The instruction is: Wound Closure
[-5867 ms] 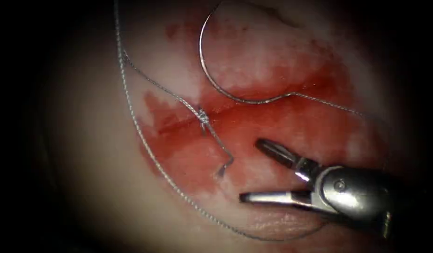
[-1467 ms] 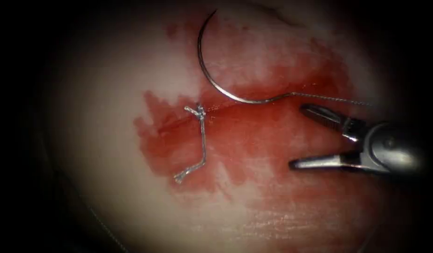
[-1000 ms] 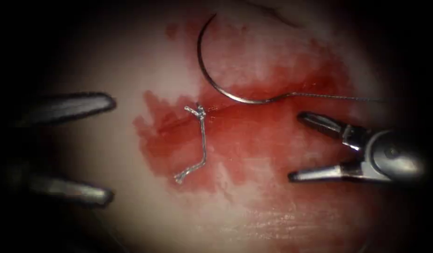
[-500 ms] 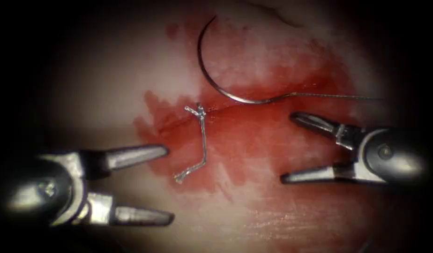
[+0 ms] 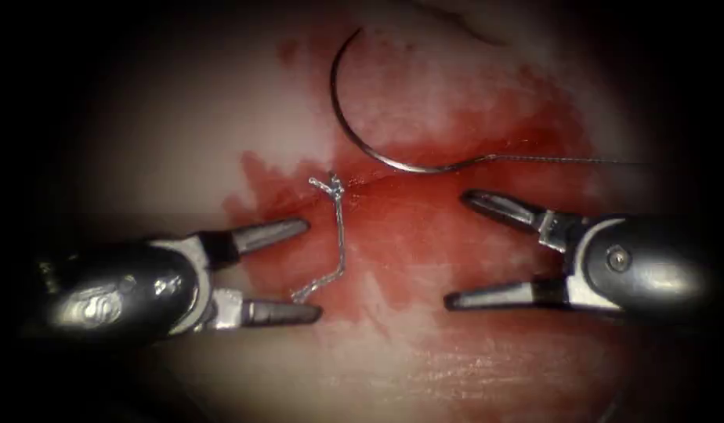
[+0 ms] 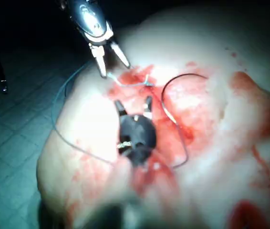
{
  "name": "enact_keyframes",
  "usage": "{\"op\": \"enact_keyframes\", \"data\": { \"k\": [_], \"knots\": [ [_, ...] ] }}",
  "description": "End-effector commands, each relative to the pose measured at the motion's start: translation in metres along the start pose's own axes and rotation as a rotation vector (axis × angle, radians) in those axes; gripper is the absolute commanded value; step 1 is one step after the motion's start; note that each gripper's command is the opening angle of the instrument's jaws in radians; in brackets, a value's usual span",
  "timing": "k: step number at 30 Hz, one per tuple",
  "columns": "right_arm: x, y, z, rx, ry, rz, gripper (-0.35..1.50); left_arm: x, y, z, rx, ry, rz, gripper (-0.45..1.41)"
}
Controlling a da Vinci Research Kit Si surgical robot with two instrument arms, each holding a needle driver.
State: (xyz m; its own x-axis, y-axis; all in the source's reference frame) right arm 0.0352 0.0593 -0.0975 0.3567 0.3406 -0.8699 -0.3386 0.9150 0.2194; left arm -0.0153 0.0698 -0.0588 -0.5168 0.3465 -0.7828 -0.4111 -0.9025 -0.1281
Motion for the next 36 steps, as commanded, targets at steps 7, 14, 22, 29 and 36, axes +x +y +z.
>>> {"op": "enact_keyframes", "data": {
  "k": [7, 14, 22, 29, 36],
  "knots": [
    [-0.0001, -0.0003, 0.001, 0.002, 0.007, -0.002, 1.45, -0.0005, 0.0008, 0.002, -0.024, 0.023, 0.008, 0.66],
    [-0.0001, -0.0003, 0.001, 0.002, 0.007, -0.002, 1.45, -0.0005, 0.0005, 0.0009, -0.039, 0.022, 0.008, 0.62],
    [-0.0001, -0.0004, 0.001, 0.002, 0.007, -0.002, 1.45, -0.0011, 0.0014, 0.0011, -0.032, 0.021, 0.015, 0.37],
    [-0.0001, -0.0005, 0.001, 0.002, 0.007, -0.002, 1.45, -0.0012, 0.0011, 0.001, -0.032, 0.02, 0.015, 0.33],
    [-0.0001, -0.0005, 0.001, 0.002, 0.007, -0.002, 1.45, -0.0009, 0.001, 0.0005, -0.03, 0.012, 0.012, 0.18]
  ]
}}
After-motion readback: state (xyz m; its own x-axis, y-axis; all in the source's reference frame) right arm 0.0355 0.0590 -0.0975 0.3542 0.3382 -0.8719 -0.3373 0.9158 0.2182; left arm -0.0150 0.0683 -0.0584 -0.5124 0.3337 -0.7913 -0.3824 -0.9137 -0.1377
